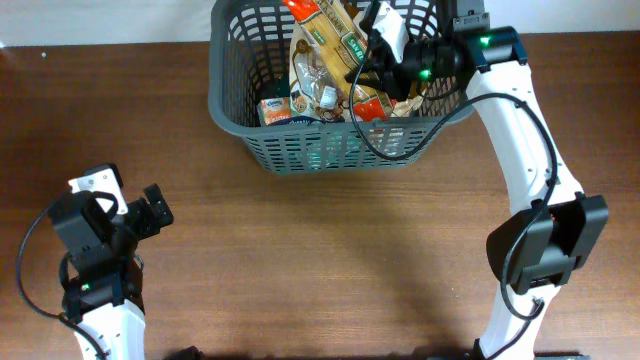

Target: Pack container

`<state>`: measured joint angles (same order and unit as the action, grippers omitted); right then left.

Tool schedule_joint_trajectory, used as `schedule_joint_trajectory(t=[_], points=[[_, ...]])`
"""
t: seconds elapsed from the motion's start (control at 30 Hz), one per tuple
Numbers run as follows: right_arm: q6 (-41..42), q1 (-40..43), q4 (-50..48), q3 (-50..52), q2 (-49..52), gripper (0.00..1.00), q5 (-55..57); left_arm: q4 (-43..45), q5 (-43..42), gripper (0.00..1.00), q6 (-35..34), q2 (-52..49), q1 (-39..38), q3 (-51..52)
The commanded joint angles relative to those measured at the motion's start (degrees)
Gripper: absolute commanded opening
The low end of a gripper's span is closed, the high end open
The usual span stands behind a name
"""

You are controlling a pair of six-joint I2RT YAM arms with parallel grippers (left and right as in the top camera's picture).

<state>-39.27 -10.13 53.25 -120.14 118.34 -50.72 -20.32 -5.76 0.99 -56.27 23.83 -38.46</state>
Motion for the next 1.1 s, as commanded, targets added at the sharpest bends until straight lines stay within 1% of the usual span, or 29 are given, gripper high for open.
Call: schedule_joint_trajectory(t=[0.0,0.17,0.33,0.4,0.43,0.47,0.5,0.53,0.77,0.87,0.97,1.07], points=[[-2.62,0.02,2.32,-2.69,-2.91,0.04,5.81,0.20,-0.83,0.99,-0.35,-0.20,-0.22,0.37],[-10.14,0.02,11.67,-2.69,-2.91,0.04,16.79,0.20,-0.83,0.99,-0.35,-0.20,-0.22,0.37],[-14.21,0.00,17.62,-2.69,-2.91,0.04,25.29,0.20,-0.83,0.99,-0.35,-0.20,-0.22,0.37],[-14.49,0.00,18.88,-2.69,-2.91,0.04,27.54,0.17,-0.85,0.99,-0.37,-0.20,-0.22,0.37],[-14.43,0.00,19.12,-2.69,-2.91,0.14,28.17,0.17,-0.85,0.99,-0.35,-0.20,-0.22,0.37],[-14.27,0.02,19.37,-2.69,-2.91,0.45,28.68,0.17,-0.85,0.99,-0.35,-0.20,-0.22,0.37],[-14.12,0.02,19.47,-2.69,-2.91,0.91,28.76,0.15,-0.85,0.99,-0.35,-0.20,-0.22,0.37],[-13.86,0.02,19.41,-2.69,-2.91,0.99,28.74,0.15,-0.85,0.99,-0.35,-0.20,-0.22,0.37],[-13.81,0.00,19.23,-2.69,-2.91,0.99,28.68,0.15,-0.85,0.99,-0.35,-0.20,-0.22,0.37],[-10.58,0.02,16.76,-3.63,-2.91,0.99,27.06,0.17,-0.83,0.99,-0.35,-0.20,-0.22,0.37],[-5.97,0.02,13.27,-9.62,-2.91,0.99,21.07,0.22,-0.83,0.99,-0.35,-0.20,-0.22,0.37],[1.68,0.02,9.79,-16.92,-2.91,0.99,19.23,0.68,-0.81,0.99,-0.35,-0.20,-0.22,0.37]])
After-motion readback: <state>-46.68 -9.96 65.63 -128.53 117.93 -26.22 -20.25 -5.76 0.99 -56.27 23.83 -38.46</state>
